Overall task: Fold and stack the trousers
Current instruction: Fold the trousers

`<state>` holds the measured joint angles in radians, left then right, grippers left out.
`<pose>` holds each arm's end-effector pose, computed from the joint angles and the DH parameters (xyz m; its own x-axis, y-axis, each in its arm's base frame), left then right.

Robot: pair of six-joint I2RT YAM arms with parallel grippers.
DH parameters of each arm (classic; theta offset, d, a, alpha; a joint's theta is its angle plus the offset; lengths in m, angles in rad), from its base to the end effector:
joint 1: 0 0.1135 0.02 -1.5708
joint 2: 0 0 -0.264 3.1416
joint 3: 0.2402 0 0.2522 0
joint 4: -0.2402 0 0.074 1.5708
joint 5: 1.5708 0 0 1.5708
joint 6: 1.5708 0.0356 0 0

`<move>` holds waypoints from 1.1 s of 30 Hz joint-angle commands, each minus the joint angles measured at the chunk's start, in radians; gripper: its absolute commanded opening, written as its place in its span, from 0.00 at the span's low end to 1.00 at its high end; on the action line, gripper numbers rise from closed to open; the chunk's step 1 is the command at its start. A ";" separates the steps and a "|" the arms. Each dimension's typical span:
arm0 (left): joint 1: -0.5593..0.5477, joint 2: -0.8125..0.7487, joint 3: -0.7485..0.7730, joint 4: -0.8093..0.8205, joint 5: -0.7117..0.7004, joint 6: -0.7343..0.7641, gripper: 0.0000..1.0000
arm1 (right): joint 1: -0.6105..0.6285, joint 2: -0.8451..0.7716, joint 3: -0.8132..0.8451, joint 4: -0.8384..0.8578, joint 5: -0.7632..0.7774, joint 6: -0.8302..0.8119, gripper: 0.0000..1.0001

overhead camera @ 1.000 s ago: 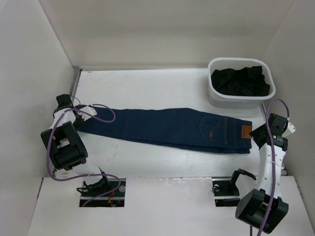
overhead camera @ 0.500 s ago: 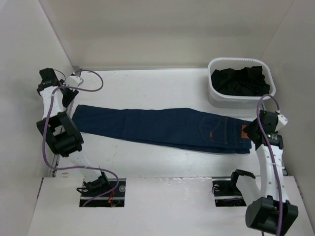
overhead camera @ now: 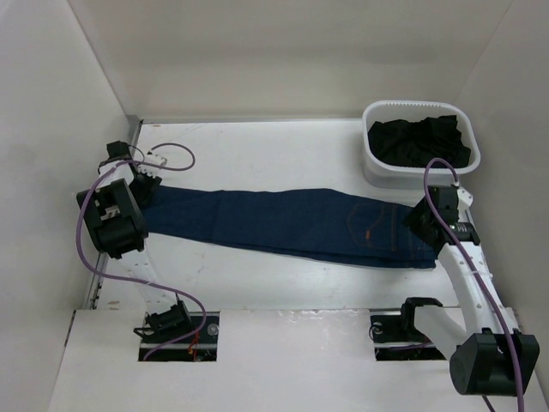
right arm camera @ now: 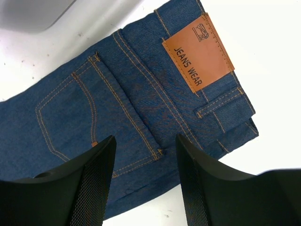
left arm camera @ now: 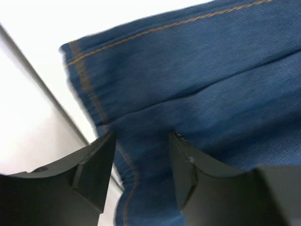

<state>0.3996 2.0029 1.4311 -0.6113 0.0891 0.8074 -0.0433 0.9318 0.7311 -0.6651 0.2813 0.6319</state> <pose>0.3793 0.1567 0.1698 -0.8472 0.4234 -0.3209 0.3697 0.9037 0.2162 0.1841 -0.0179 0.2530 -0.4832 0.5889 -0.6478 0.6280 0.7487 0.2122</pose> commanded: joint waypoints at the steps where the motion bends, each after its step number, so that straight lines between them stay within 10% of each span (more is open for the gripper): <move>1: -0.021 -0.018 -0.037 0.070 -0.024 -0.017 0.45 | 0.010 -0.007 0.034 0.042 0.022 0.014 0.58; 10: -0.020 -0.035 -0.028 0.143 -0.101 -0.033 0.21 | -0.002 -0.031 0.011 0.047 0.016 0.008 0.58; 14: -0.009 -0.053 -0.005 0.157 -0.103 -0.056 0.46 | 0.000 -0.025 -0.001 0.048 0.010 0.008 0.58; 20: -0.003 -0.001 0.020 0.104 -0.126 -0.039 0.46 | -0.004 -0.034 -0.004 0.053 0.010 0.006 0.58; 33: -0.003 0.016 0.034 0.126 -0.173 -0.079 0.06 | -0.011 -0.044 -0.001 0.053 0.010 -0.003 0.58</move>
<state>0.3904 2.0243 1.4284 -0.5068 -0.0711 0.7559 -0.0467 0.9016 0.7246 -0.6609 0.2810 0.6323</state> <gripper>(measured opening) 0.072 0.580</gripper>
